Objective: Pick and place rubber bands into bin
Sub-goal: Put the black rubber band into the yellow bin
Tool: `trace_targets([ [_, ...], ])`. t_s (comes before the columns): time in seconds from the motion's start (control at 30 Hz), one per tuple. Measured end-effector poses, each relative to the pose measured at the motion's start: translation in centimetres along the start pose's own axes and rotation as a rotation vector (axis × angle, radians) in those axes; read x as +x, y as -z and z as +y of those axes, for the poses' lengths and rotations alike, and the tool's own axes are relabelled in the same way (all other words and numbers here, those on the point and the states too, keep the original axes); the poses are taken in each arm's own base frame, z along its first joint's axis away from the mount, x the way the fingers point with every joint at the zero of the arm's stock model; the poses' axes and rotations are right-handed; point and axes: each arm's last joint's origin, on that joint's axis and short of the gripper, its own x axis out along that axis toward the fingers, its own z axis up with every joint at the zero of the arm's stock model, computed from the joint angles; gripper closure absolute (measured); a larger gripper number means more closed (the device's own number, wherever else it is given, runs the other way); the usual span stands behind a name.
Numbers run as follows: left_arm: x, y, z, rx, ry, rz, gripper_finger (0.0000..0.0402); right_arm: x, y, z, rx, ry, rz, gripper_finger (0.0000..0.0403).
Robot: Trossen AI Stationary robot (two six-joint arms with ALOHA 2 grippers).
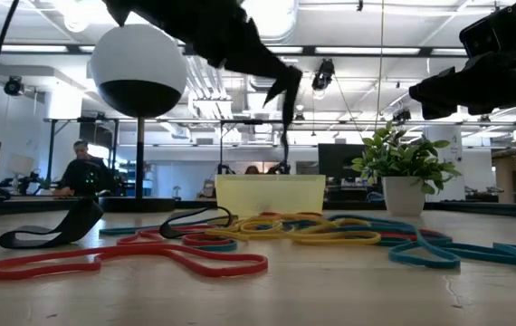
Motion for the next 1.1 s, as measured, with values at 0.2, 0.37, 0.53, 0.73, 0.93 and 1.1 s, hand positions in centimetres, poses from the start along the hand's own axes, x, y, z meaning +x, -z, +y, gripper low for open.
trace_targets([
  [0.2,0.2,-0.3,1.6,0.072,-0.138,-0.025,0.0401,0.0,0.0,0.0,0.001,0.001,0.000,0.0335],
  [0.37,0.5,-0.2,3.9,0.101,-0.250,-0.030,0.0401,0.0,0.0,0.0,0.000,0.001,0.002,0.0335],
  [0.53,0.8,0.4,6.6,0.100,-0.333,-0.011,0.0402,0.0,0.0,0.0,0.001,0.001,0.003,0.0335],
  [0.73,1.0,2.2,9.8,0.071,-0.410,0.051,0.0401,0.0,0.1,0.0,0.001,0.002,0.005,0.0335],
  [0.93,0.9,3.4,11.9,0.054,-0.451,0.110,0.0402,0.0,0.1,0.0,0.000,0.003,0.006,0.0335],
  [1.1,0.8,4.7,12.9,0.050,-0.454,0.195,0.0402,0.0,0.1,0.0,0.000,0.003,0.006,0.0335],
])
